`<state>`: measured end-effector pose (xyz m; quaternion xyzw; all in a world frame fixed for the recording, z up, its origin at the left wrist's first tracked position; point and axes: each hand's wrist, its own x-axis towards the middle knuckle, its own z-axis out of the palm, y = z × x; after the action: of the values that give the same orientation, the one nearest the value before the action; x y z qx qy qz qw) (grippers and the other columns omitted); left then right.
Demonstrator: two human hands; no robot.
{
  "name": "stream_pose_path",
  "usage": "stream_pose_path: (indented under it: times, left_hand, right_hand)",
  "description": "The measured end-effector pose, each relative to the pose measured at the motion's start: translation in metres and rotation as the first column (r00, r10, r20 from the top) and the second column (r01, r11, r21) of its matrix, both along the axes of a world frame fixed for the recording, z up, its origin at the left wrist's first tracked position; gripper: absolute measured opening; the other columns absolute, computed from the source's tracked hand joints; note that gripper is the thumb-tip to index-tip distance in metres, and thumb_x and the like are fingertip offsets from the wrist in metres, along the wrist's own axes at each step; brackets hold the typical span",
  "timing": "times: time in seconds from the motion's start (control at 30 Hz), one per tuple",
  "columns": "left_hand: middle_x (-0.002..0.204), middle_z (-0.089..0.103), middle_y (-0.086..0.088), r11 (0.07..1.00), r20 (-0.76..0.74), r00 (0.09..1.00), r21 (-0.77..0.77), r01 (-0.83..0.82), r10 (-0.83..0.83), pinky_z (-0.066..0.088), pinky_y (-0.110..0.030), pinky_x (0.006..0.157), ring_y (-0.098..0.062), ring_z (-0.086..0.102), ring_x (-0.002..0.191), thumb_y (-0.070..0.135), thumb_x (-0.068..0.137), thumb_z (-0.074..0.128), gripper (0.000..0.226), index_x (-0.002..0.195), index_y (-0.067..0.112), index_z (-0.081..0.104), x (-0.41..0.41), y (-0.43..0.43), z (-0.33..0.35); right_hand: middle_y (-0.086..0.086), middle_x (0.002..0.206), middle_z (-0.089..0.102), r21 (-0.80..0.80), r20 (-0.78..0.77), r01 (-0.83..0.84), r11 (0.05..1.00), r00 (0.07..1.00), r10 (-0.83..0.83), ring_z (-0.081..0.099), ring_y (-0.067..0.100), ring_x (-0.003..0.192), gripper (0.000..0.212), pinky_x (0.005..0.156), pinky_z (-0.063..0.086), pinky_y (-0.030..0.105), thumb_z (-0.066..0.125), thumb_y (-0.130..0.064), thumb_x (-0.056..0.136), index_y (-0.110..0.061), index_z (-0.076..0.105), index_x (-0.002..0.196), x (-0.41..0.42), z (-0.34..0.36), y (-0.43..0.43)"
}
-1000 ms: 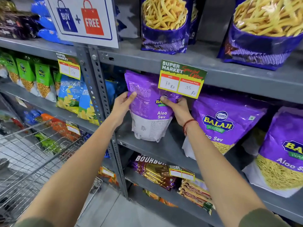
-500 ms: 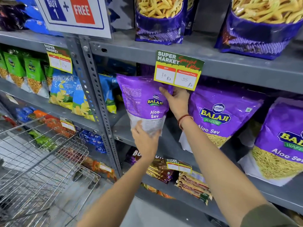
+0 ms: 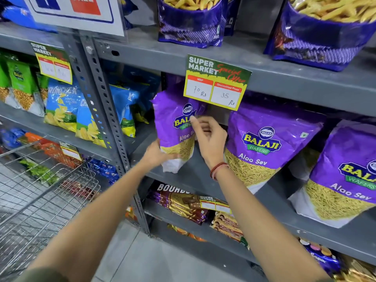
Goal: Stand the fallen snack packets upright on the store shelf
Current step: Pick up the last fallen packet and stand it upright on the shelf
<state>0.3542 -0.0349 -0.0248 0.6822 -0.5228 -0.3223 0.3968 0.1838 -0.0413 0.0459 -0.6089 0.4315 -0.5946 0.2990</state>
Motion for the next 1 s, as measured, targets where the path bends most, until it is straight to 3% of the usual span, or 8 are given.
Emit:
stream_pose_path:
  times: [0.17, 0.3, 0.37, 0.43, 0.5, 0.67, 0.83, 1.0]
  left_hand:
    - [0.083, 0.070, 0.024, 0.998, 0.012, 0.998, -0.024, 0.058, -0.058, 0.050, -0.021, 0.076, -0.010, 0.062, 0.083, 0.015, 0.050, 0.090, 0.054, 0.094, 0.028, 0.060, 0.045, -0.012, 0.011]
    - [0.107, 0.064, -0.014, 0.979, -0.170, 0.968, -0.049, -0.196, 0.186, 0.051, -0.032, 0.083, -0.024, 0.060, 0.094, 0.000, 0.064, 0.081, 0.068, 0.124, -0.001, 0.049, 0.053, -0.011, 0.001]
    - [0.115, 0.062, -0.023, 0.967, -0.235, 0.945, -0.056, -0.247, 0.228, 0.052, -0.034, 0.087, -0.025, 0.059, 0.099, -0.006, 0.068, 0.076, 0.067, 0.128, -0.006, 0.046, 0.050, -0.009, -0.002]
    - [0.119, 0.060, -0.024, 0.972, -0.241, 0.950, -0.082, -0.222, 0.197, 0.053, -0.017, 0.079, -0.023, 0.057, 0.101, -0.010, 0.074, 0.070, 0.058, 0.127, -0.008, 0.047, 0.046, -0.008, -0.002]
    - [0.121, 0.058, -0.020, 0.980, -0.260, 0.955, -0.097, -0.174, 0.143, 0.050, -0.014, 0.083, -0.020, 0.054, 0.105, -0.007, 0.082, 0.062, 0.049, 0.129, -0.006, 0.047, 0.044, -0.006, -0.003]
    - [0.112, 0.068, -0.004, 0.993, -0.229, 0.971, -0.069, -0.091, 0.073, 0.043, -0.049, 0.104, -0.020, 0.061, 0.107, 0.040, 0.083, 0.047, 0.031, 0.108, 0.042, 0.065, 0.062, -0.014, -0.029]
    - [0.126, 0.064, -0.006, 0.993, -0.320, 0.943, -0.048, -0.109, 0.088, 0.038, -0.047, 0.109, -0.022, 0.056, 0.120, 0.043, 0.081, 0.040, 0.037, 0.108, 0.037, 0.065, 0.067, -0.016, -0.041]
    - [0.125, 0.063, -0.013, 0.986, -0.354, 0.923, -0.003, -0.164, 0.153, 0.039, -0.049, 0.108, -0.025, 0.057, 0.118, 0.063, 0.078, 0.041, 0.055, 0.109, 0.023, 0.063, 0.070, -0.013, -0.043]
  right_hand:
    - [0.005, 0.091, 0.059, 0.200, -0.176, 0.111, 0.973, 0.982, -0.076, 0.060, 0.023, 0.088, 0.059, 0.078, 0.053, 0.042, 0.076, -0.047, 0.071, -0.012, 0.056, 0.114, -0.015, -0.046, -0.024]
    - [0.009, 0.135, 0.048, 0.429, -0.212, -0.099, 0.898, 0.955, 0.206, 0.046, 0.021, 0.124, 0.094, 0.104, 0.039, 0.033, 0.081, -0.038, 0.068, -0.009, 0.032, 0.142, -0.012, -0.062, -0.038]
    - [-0.003, 0.127, 0.050, 0.489, -0.197, -0.205, 0.848, 0.921, 0.336, 0.047, 0.014, 0.122, 0.088, 0.102, 0.036, 0.024, 0.081, -0.036, 0.068, -0.012, 0.035, 0.140, -0.006, -0.059, -0.046]
    - [-0.006, 0.124, 0.058, 0.534, -0.165, -0.258, 0.805, 0.902, 0.399, 0.053, 0.015, 0.119, 0.081, 0.105, 0.040, 0.032, 0.081, -0.046, 0.063, -0.018, 0.046, 0.130, 0.002, -0.056, -0.057]
    - [-0.002, 0.120, 0.064, 0.534, -0.125, -0.293, 0.793, 0.900, 0.417, 0.059, 0.018, 0.114, 0.069, 0.105, 0.043, 0.045, 0.081, -0.050, 0.059, -0.023, 0.054, 0.117, 0.008, -0.062, -0.071]
    - [0.001, 0.111, 0.070, 0.463, -0.070, -0.258, 0.848, 0.943, 0.326, 0.064, 0.019, 0.107, 0.051, 0.100, 0.049, 0.044, 0.078, -0.047, 0.064, -0.027, 0.060, 0.107, 0.017, -0.072, -0.058]
    - [-0.006, 0.107, 0.068, 0.396, -0.068, -0.135, 0.908, 0.982, 0.176, 0.063, 0.009, 0.099, 0.051, 0.079, 0.048, 0.009, 0.074, -0.038, 0.077, -0.016, 0.056, 0.118, 0.029, -0.071, -0.008]
    - [0.000, 0.111, 0.070, 0.366, -0.109, -0.053, 0.929, 0.989, 0.099, 0.065, 0.020, 0.104, 0.053, 0.093, 0.052, 0.039, 0.073, -0.046, 0.075, -0.017, 0.055, 0.115, 0.040, -0.071, 0.010]
